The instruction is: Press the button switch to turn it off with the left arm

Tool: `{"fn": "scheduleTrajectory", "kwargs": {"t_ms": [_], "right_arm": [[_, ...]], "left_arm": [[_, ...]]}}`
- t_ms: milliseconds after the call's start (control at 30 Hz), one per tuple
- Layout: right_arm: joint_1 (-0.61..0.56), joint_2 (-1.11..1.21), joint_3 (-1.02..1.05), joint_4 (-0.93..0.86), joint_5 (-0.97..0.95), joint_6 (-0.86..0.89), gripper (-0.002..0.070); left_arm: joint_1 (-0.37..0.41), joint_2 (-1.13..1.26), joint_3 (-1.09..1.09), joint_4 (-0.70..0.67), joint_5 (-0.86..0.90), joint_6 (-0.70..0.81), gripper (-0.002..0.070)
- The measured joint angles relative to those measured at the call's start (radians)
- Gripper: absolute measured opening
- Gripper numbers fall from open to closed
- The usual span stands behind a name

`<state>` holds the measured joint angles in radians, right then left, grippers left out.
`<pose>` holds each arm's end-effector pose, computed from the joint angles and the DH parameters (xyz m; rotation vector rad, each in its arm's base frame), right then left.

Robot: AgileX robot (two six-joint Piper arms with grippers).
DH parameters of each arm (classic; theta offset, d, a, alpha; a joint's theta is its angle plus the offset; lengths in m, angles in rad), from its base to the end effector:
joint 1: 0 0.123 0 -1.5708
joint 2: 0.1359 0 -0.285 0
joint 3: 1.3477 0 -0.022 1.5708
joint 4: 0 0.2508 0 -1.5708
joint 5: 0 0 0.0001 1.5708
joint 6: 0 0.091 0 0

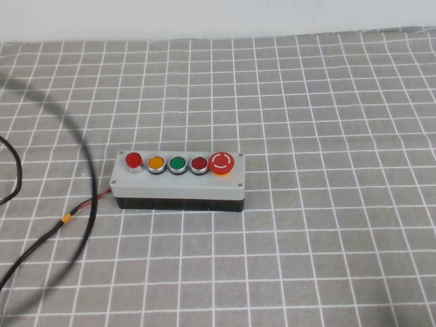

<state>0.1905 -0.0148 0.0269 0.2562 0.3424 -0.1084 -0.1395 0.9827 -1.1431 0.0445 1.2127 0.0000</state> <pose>0.0508 0.0177 0.1750 -0.1127 1.8341 0.3057 0.1639 -0.0192 0.3874 0.1799 2.5279 0.0037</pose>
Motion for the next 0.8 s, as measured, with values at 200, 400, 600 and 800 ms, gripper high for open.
{"fn": "scheduleTrajectory", "kwargs": {"t_ms": [200, 400, 600, 800], "right_arm": [[0.0, 0.0, 0.0, 0.0, 0.0, 0.0, -0.0016], [0.0, 0.0, 0.0, 0.0, 0.0, 0.0, -0.0016], [0.0, 0.0, 0.0, 0.0, 0.0, 0.0, -0.0016], [0.0, 0.0, 0.0, 0.0, 0.0, 0.0, -0.0016]], "left_arm": [[0.0, -0.125, 0.075, 0.034, 0.044, 0.029, -0.0003], [0.0, -0.158, 0.114, 0.04, 0.038, -0.008, -0.0003], [0.008, -0.205, 0.267, 0.044, -0.196, -0.012, -0.0003], [0.008, -0.399, 0.589, 0.023, -0.584, -0.027, -0.0003]]}}
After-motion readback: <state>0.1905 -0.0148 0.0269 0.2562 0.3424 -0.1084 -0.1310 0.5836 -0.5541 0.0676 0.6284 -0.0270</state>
